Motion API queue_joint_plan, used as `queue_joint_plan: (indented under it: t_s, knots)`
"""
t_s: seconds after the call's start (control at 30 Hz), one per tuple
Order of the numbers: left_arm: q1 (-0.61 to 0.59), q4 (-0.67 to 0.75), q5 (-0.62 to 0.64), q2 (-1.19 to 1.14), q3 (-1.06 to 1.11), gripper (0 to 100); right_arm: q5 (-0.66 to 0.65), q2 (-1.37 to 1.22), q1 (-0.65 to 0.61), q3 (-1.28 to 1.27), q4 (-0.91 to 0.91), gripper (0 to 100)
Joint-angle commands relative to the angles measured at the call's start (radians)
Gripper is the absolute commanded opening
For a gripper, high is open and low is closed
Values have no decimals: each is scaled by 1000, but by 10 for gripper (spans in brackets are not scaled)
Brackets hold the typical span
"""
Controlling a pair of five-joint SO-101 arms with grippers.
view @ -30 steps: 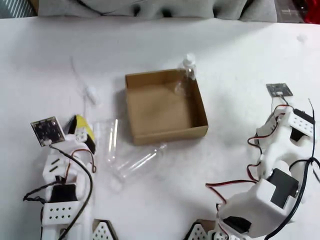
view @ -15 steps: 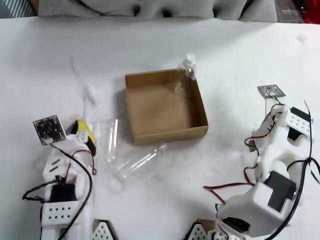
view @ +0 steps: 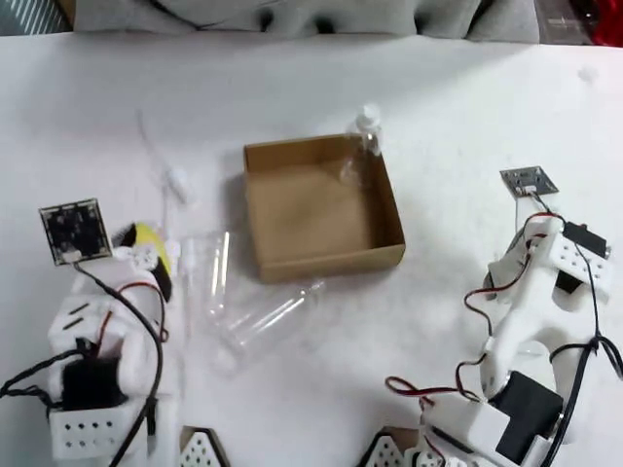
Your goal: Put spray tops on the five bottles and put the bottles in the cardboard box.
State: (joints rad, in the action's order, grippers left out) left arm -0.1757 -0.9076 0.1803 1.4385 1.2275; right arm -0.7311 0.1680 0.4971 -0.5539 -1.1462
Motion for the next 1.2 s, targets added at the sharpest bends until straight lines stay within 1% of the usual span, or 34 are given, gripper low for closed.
queue_joint_plan:
  t_s: [0.0,0.2,0.3,0.37,0.43,0.5,0.63,0.77,1.0,1.17]
  knots:
    - [15,-68,-6,-85,-161,24,-25,44,4,6,-10,19]
    - [22,-78,-3,-367,-255,36,-37,44,2,6,-10,19]
    - [48,-78,6,-501,-281,128,-37,44,2,6,-10,19]
    - [64,-77,54,-587,-288,197,-38,44,2,6,-10,19]
    - [81,-51,92,-671,-295,240,-38,44,2,6,-10,19]
    - [90,-12,104,-753,-302,235,-38,44,2,6,-10,19]
    - [84,54,103,-915,-354,185,-38,44,2,6,-10,19]
    - [84,58,103,-1058,-434,151,-38,44,2,6,-10,19]
    - [84,58,100,-1256,-546,150,-38,44,2,6,-10,19]
    - [79,58,9,-1365,-600,151,-38,44,1,6,-10,19]
